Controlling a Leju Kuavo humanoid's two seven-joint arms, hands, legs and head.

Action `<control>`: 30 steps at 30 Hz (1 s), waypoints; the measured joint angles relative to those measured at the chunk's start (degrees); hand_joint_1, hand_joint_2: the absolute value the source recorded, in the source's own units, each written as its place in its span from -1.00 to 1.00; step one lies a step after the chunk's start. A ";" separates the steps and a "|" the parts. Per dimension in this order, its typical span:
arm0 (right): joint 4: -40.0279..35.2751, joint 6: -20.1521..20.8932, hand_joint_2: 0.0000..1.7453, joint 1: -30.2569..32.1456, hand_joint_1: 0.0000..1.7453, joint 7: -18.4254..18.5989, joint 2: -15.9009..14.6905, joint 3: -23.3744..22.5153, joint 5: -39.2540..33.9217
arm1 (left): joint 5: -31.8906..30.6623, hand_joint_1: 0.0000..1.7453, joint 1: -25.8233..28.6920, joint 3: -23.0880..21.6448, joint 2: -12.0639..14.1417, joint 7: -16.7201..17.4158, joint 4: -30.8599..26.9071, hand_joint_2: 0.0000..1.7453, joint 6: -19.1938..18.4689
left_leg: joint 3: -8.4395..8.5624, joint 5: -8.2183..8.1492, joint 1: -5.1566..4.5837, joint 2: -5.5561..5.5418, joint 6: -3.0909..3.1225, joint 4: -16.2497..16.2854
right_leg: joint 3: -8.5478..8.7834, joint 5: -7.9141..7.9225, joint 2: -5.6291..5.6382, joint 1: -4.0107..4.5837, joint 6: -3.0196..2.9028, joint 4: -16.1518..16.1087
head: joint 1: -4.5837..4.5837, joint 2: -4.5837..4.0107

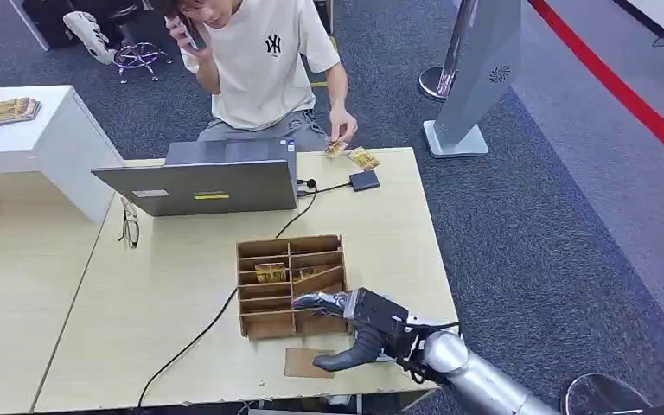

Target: Pass the card to the sensor for recognition and then transmit it.

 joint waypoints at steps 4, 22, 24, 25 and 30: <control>-3.53 5.04 1.00 0.06 -0.94 -3.72 -1.42 0.00 -2.54 | -0.06 -1.00 -0.02 -0.02 0.00 -0.15 0.00 -1.00 0.00 | 0.00 0.00 -0.01 0.01 0.00 0.00 | 0.00 0.00 0.01 0.00 0.00 0.00 | 0.00 0.00; -10.78 -8.26 1.00 -5.94 0.12 3.34 1.05 1.25 15.08 | 0.48 -1.00 -0.14 0.02 -0.42 0.00 0.00 -1.00 0.02 | 0.00 0.01 0.00 0.00 -0.01 0.00 | 0.02 0.00 -0.01 0.01 -0.01 0.03 | 0.00 0.00; -10.43 -10.22 1.00 -7.14 -0.18 4.51 2.14 2.14 19.02 | 0.57 -1.00 -0.14 0.04 -0.44 0.07 0.00 -1.00 0.00 | 0.00 0.01 0.00 0.01 -0.01 0.00 | 0.01 0.00 0.01 0.01 -0.01 0.04 | 0.00 0.00; -10.30 -10.83 1.00 -7.52 -0.26 4.91 2.55 2.47 20.33 | 0.59 -1.00 -0.17 0.04 -0.44 0.07 -0.02 -1.00 0.00 | 0.00 0.01 0.00 0.02 -0.01 0.00 | 0.01 0.00 0.02 0.02 -0.01 0.04 | 0.00 0.00; -10.23 -11.06 1.00 -7.73 -0.26 5.05 2.73 2.60 20.81 | 0.59 -1.00 -0.19 0.04 -0.46 0.07 -0.02 -1.00 0.00 | 0.00 0.01 0.00 0.02 -0.01 0.00 | 0.01 0.00 0.02 0.02 -0.01 0.04 | 0.00 0.00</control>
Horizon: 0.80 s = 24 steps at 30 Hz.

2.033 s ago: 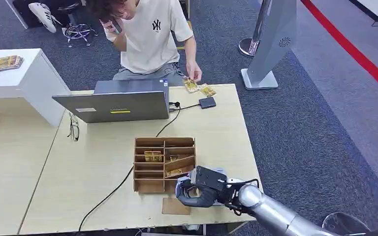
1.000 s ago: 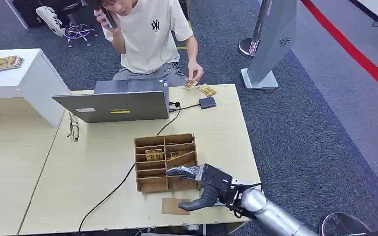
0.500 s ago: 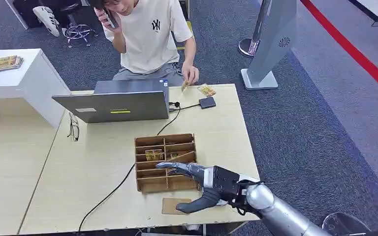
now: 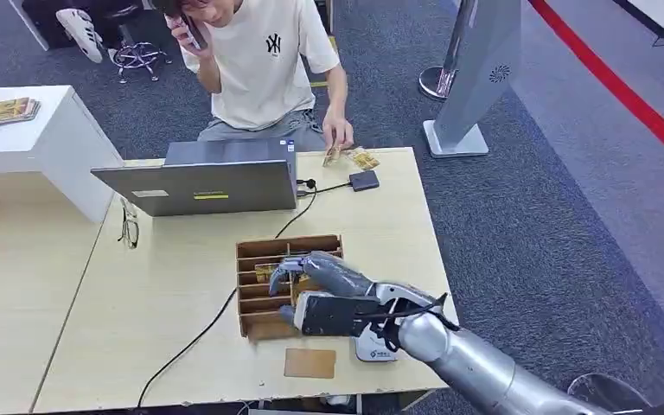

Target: Pass the card to the sensor for recognition and then transmit it.

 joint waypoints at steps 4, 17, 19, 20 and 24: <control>1.61 -5.13 1.00 -2.86 -0.20 3.36 3.93 3.34 12.21 | 0.04 -1.00 -0.06 0.02 -0.22 0.57 0.02 -1.00 -0.17 | -0.01 0.00 0.01 -0.01 0.00 0.00 | -0.01 0.00 -0.02 0.00 0.00 0.00 | 0.00 0.00; 4.94 -11.89 1.00 -5.27 0.00 8.33 8.57 6.95 25.98 | -0.13 -1.00 -0.07 0.02 -0.37 1.22 0.00 -1.00 -0.55 | -0.01 0.00 0.01 -0.02 0.00 0.00 | -0.01 0.00 -0.02 -0.01 0.00 0.00 | -0.02 0.00; 5.61 -12.69 1.00 -5.45 -0.08 9.00 9.13 7.28 27.79 | -0.26 -1.00 -0.07 0.02 -0.40 1.25 0.00 -1.00 -0.61 | -0.02 0.00 0.01 -0.02 0.00 0.00 | -0.01 0.00 -0.02 0.00 0.00 0.00 | 0.00 0.00; 5.99 -13.02 1.00 -5.58 -0.08 9.31 9.44 7.41 28.50 | -0.33 -1.00 -0.07 0.02 -0.40 1.33 0.00 -1.00 -0.63 | -0.01 0.00 0.01 -0.01 0.00 0.00 | -0.01 0.00 -0.01 0.00 0.00 0.00 | 0.00 0.00; 7.87 -13.90 1.00 -6.06 -0.06 10.14 10.49 7.67 31.21 | -0.55 -1.00 -0.08 0.02 -0.42 1.42 0.00 -1.00 -0.81 | -0.01 0.00 0.01 -0.02 0.00 0.00 | -0.01 0.00 -0.02 0.00 0.00 0.00 | 0.00 0.00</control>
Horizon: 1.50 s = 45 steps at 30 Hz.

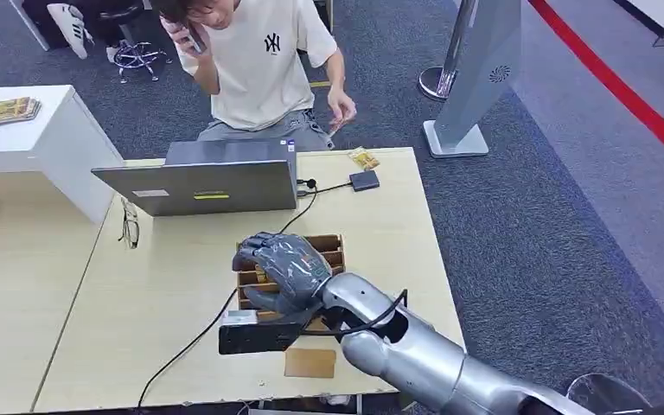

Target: Pass the card to the sensor for recognition and then transmit it.

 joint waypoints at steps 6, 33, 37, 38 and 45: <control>2.78 -0.79 1.00 -0.65 -0.04 1.14 1.38 0.00 2.64 | -0.11 -1.00 -0.01 0.00 0.00 0.11 0.00 -1.00 -0.07 | 0.00 0.00 0.00 0.00 0.00 0.00 | 0.00 0.00 0.00 0.00 0.00 0.00 | 0.00 0.00; 17.84 -1.94 1.00 -3.48 -0.04 3.41 5.59 -2.89 7.73 | -0.50 -1.00 -0.12 -0.02 0.00 0.37 0.00 -1.00 -0.31 | 0.00 0.00 0.00 0.00 0.00 0.00 | -0.01 0.00 0.00 0.00 0.00 0.00 | 0.00 0.00; 19.25 -1.99 1.00 -3.78 -0.06 3.41 5.94 -3.47 7.76 | -0.48 -1.00 -0.12 -0.02 0.00 0.41 0.00 -1.00 -0.33 | 0.00 0.00 0.00 0.00 0.00 0.00 | -0.01 0.00 0.00 0.00 0.00 0.00 | 0.00 0.00; 19.52 -2.01 1.00 -3.83 -0.10 3.41 5.99 -3.65 7.80 | -0.48 -1.00 -0.13 -0.02 0.00 0.42 0.00 -1.00 -0.31 | 0.00 0.00 0.00 0.00 0.00 0.00 | -0.01 0.00 0.00 0.00 0.00 0.00 | 0.00 0.00; 20.70 -2.08 1.00 -3.93 -0.10 3.41 6.31 -4.28 7.82 | -0.48 -1.00 -0.12 -0.02 0.00 0.48 0.00 -1.00 -0.35 | 0.00 0.00 0.00 0.01 0.00 0.00 | -0.01 0.00 0.01 0.00 0.00 0.00 | 0.00 0.00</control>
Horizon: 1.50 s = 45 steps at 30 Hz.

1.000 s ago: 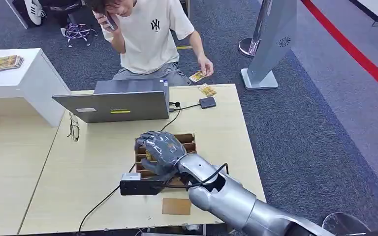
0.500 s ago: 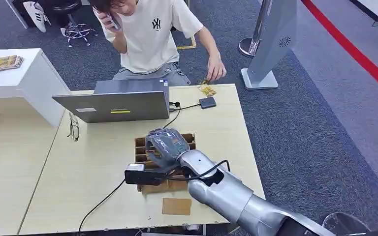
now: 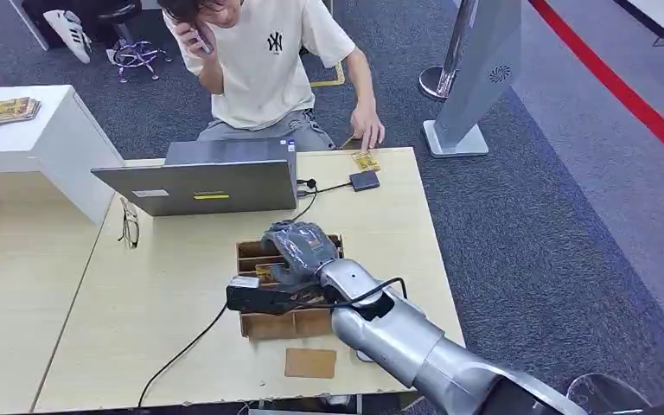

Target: Pass the card to the sensor for recognition and then transmit it.

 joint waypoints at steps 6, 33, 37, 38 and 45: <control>0.90 0.26 1.00 -0.19 -0.14 0.00 0.55 -0.05 0.77 | 0.02 -1.00 0.00 0.00 0.00 0.02 0.00 -1.00 0.00 | 0.00 0.00 0.00 0.00 0.00 0.00 | 0.00 0.00 0.00 0.00 0.00 0.00 | 0.00 0.00; 2.56 1.14 1.00 -1.08 -0.04 -1.27 1.71 -0.07 0.55 | 0.57 -1.00 -0.01 0.00 0.00 0.02 0.00 -1.00 0.02 | 0.02 0.00 0.00 0.02 0.00 0.00 | 0.00 0.00 0.02 0.01 0.00 0.00 | 0.00 0.00; 1.20 0.98 1.00 -0.92 -0.14 -1.27 1.62 -0.40 0.06 | 0.74 -1.00 0.01 0.00 0.00 0.00 0.00 -1.00 0.04 | 0.01 0.00 0.00 0.02 0.00 0.00 | -0.02 0.00 0.02 0.01 0.00 0.00 | 0.02 0.00; 0.61 0.96 1.00 -0.91 -0.14 -1.27 1.55 -0.55 -0.18 | 0.76 -1.00 0.01 0.00 0.00 0.00 0.00 -1.00 0.04 | 0.02 0.00 0.00 0.02 0.00 0.00 | -0.02 0.00 0.02 0.01 0.00 0.00 | 0.00 0.00; -2.21 0.94 1.00 -0.77 -0.20 -1.22 1.07 -1.64 -0.26 | 1.01 -1.00 0.01 0.00 -0.02 0.00 0.00 -1.00 0.04 | 0.01 0.00 0.00 0.02 0.00 0.00 | -0.03 0.00 0.02 0.01 0.00 0.00 | 0.00 0.00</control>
